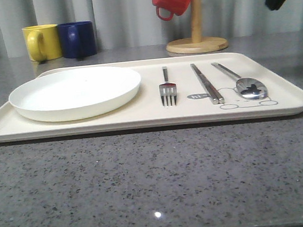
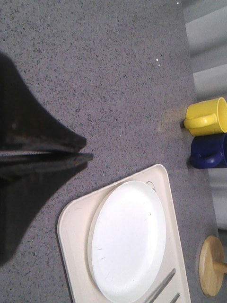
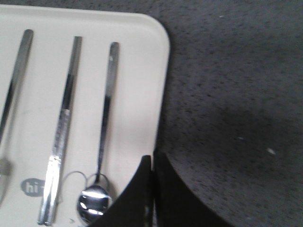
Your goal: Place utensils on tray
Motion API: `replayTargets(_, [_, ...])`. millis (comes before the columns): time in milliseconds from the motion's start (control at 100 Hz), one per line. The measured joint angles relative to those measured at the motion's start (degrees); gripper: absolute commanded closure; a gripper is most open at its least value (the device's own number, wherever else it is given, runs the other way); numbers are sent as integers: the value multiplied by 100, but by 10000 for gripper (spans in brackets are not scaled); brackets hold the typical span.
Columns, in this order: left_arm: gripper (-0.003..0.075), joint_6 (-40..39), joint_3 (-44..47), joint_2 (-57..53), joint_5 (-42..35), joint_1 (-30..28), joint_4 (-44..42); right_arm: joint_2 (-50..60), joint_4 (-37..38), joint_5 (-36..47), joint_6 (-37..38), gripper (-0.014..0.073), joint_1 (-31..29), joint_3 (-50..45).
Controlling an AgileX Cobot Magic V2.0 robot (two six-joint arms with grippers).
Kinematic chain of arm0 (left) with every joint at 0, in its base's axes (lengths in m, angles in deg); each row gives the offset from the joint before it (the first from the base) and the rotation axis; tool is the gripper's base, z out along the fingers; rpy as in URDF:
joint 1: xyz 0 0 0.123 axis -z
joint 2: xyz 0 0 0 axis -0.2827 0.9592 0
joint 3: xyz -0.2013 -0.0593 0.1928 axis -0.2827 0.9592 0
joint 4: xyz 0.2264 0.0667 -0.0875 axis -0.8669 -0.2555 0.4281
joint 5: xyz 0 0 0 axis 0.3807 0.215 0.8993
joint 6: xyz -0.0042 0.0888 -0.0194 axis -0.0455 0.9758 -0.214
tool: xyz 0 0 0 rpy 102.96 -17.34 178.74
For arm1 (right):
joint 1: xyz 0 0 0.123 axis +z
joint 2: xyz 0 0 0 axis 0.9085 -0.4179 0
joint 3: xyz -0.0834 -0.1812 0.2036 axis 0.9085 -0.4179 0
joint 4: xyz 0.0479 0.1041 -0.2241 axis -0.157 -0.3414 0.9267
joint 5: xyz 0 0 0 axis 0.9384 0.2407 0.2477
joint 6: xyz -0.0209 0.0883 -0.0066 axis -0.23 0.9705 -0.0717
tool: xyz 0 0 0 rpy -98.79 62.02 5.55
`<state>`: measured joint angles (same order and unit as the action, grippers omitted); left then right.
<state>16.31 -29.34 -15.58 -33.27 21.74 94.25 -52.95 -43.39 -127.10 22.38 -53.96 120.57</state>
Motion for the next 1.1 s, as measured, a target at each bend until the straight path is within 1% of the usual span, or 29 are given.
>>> replayTargets(100, [739,0,0,0,0,0,0,668,307,299,0,658,-38,-674])
replayTargets(300, [739,0,0,0,0,0,0,2114,399,1295,-3,658,-326,-2241])
replayTargets(430, [739,0,0,0,0,0,0,3073,423,2107,-3,658,-534,-3394])
replayTargets(590, [739,0,0,0,0,0,0,4266,468,3119,-13,658,-567,-4857])
replayTargets(760, [739,0,0,0,0,0,0,5681,590,4285,-13,658,-602,-6144])
replayTargets(990, [739,0,0,0,0,0,0,7005,633,5433,-13,658,-706,-7171])
replayTargets(1100, [739,0,0,0,0,0,0,7447,644,5702,-13,660,-711,-7643])
